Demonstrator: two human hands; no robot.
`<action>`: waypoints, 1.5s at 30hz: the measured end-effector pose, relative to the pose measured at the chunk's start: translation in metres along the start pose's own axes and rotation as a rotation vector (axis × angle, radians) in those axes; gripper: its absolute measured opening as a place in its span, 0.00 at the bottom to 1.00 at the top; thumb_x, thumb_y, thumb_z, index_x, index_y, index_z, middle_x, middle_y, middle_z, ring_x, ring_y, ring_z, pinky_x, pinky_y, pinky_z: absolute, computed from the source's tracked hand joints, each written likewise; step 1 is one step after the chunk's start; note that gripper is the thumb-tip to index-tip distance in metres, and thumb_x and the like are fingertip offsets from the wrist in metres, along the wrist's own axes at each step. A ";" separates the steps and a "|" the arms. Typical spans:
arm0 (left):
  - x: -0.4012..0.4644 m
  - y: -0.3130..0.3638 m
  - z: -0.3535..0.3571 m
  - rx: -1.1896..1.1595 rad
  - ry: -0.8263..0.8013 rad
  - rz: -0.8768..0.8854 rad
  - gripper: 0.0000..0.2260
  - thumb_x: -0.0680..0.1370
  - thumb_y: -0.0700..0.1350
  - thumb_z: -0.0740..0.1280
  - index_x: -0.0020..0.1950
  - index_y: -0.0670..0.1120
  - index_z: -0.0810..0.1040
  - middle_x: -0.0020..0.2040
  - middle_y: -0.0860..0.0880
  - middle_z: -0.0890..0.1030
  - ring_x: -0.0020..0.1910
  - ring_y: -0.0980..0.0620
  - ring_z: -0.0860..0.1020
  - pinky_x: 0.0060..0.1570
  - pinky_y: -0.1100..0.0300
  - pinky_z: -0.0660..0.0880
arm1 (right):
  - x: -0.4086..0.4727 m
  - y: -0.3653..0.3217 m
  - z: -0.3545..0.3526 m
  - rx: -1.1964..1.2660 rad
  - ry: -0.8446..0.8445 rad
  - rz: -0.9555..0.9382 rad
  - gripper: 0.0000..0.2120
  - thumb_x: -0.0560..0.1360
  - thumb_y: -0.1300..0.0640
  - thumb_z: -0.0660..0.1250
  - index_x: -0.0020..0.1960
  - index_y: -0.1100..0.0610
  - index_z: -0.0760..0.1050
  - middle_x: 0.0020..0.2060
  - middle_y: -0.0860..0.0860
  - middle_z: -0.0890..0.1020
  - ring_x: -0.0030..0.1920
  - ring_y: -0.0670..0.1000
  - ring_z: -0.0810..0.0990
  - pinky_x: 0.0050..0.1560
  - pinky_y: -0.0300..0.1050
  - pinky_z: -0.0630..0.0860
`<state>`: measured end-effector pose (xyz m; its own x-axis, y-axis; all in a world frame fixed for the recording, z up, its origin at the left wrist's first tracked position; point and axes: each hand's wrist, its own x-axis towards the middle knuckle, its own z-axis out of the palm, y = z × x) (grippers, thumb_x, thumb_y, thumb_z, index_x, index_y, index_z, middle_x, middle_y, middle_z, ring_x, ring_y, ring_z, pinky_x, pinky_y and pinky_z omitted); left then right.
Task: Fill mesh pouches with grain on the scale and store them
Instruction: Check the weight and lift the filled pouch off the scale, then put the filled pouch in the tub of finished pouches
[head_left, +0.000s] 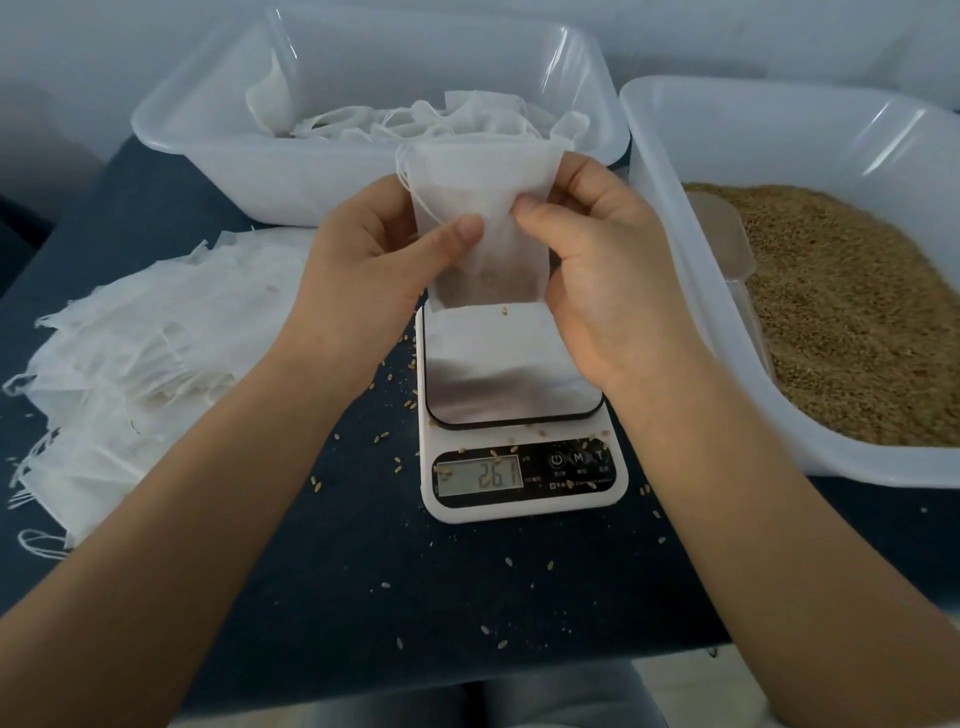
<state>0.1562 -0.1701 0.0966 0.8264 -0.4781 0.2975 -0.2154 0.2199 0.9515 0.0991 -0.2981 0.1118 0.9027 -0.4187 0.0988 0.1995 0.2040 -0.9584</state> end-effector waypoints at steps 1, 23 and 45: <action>0.000 0.000 0.000 0.000 0.003 0.000 0.07 0.75 0.39 0.68 0.50 0.49 0.80 0.47 0.53 0.85 0.50 0.52 0.82 0.50 0.58 0.78 | 0.000 0.000 0.001 -0.001 0.003 0.000 0.12 0.74 0.70 0.63 0.47 0.54 0.78 0.45 0.51 0.83 0.54 0.56 0.80 0.61 0.60 0.75; -0.006 0.034 -0.011 0.108 0.113 0.041 0.06 0.74 0.39 0.69 0.45 0.50 0.82 0.38 0.55 0.84 0.37 0.61 0.80 0.39 0.68 0.77 | 0.011 -0.101 0.035 -1.275 -0.441 -0.226 0.07 0.74 0.52 0.69 0.51 0.50 0.82 0.43 0.45 0.82 0.45 0.47 0.79 0.45 0.39 0.74; 0.040 0.014 -0.083 0.154 0.199 -0.354 0.03 0.74 0.37 0.69 0.46 0.43 0.81 0.42 0.46 0.85 0.40 0.49 0.84 0.36 0.65 0.77 | 0.234 -0.112 0.078 -1.368 -0.422 -0.243 0.08 0.73 0.58 0.70 0.52 0.57 0.82 0.48 0.50 0.83 0.49 0.48 0.78 0.47 0.38 0.71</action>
<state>0.2295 -0.1156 0.1152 0.9440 -0.3250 -0.0564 0.0373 -0.0648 0.9972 0.3177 -0.3500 0.2626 0.9912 0.0165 0.1316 0.0663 -0.9211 -0.3838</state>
